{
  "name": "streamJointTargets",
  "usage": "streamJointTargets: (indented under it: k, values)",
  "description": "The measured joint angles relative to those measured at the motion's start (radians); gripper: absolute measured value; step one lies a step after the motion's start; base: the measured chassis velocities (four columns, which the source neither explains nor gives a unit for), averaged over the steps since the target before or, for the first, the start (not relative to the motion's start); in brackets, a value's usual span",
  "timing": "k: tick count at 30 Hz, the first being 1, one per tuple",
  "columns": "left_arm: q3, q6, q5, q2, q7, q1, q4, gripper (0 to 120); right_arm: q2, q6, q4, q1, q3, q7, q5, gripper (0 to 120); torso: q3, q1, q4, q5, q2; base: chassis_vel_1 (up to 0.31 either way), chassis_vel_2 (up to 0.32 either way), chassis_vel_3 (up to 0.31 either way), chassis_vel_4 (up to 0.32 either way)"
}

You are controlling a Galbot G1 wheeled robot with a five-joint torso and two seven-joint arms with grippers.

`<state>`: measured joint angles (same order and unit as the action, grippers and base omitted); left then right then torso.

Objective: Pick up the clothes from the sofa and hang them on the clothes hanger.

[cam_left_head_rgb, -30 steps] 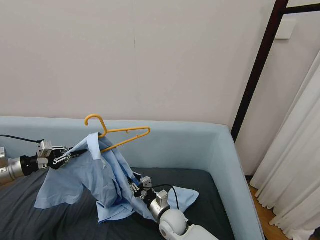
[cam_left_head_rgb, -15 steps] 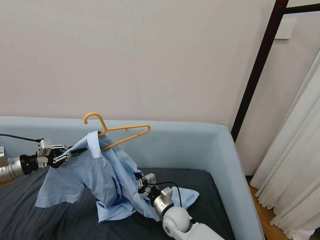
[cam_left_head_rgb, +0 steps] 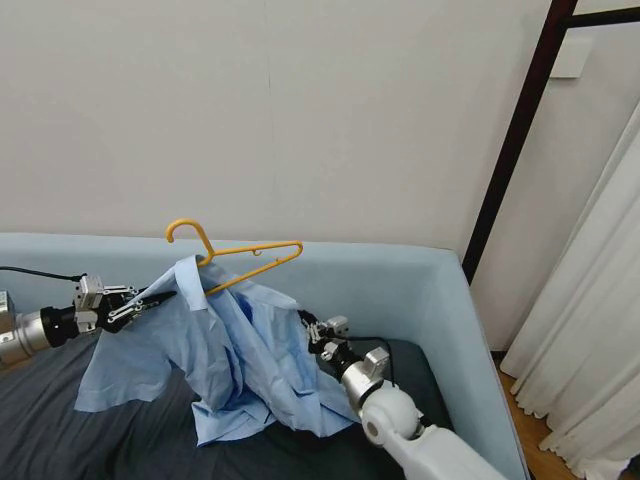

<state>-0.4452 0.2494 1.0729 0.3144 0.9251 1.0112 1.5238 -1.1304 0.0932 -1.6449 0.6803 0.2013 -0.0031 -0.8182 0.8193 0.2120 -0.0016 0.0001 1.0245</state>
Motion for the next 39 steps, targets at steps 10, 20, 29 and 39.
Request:
streamJointTargets:
  k: [10, 20, 29, 39]
  values:
    - [-0.012, 0.011, 0.039, 0.079, -0.011, 0.006, 0.131, 8, 0.193, -0.202, -0.141, -0.096, -0.010, 0.159, -0.153, 0, 0.000, 0.000, -0.0003, 0.0001, 0.000, 0.000, 0.000, 0.000, 0.000]
    - [0.011, 0.013, -0.078, 0.075, -0.011, 0.037, 0.124, 8, 0.234, -0.222, -0.159, -0.154, -0.050, 0.207, -0.158, 0, 0.000, 0.000, 0.0001, 0.0000, 0.000, 0.000, 0.000, 0.000, 0.000]
    - [0.017, 0.014, -0.136, 0.069, -0.051, 0.053, 0.123, 8, 0.303, -0.183, -0.265, -0.163, -0.106, 0.110, -0.083, 0, 0.000, 0.000, 0.0001, -0.0002, 0.000, 0.000, 0.000, 0.000, 0.000]
    - [0.016, 0.006, -0.152, 0.077, -0.094, 0.058, 0.143, 8, 0.355, -0.092, -0.366, -0.124, -0.122, -0.010, -0.080, 0, 0.000, 0.000, -0.0001, -0.0001, 0.000, 0.000, 0.000, 0.000, 0.000]
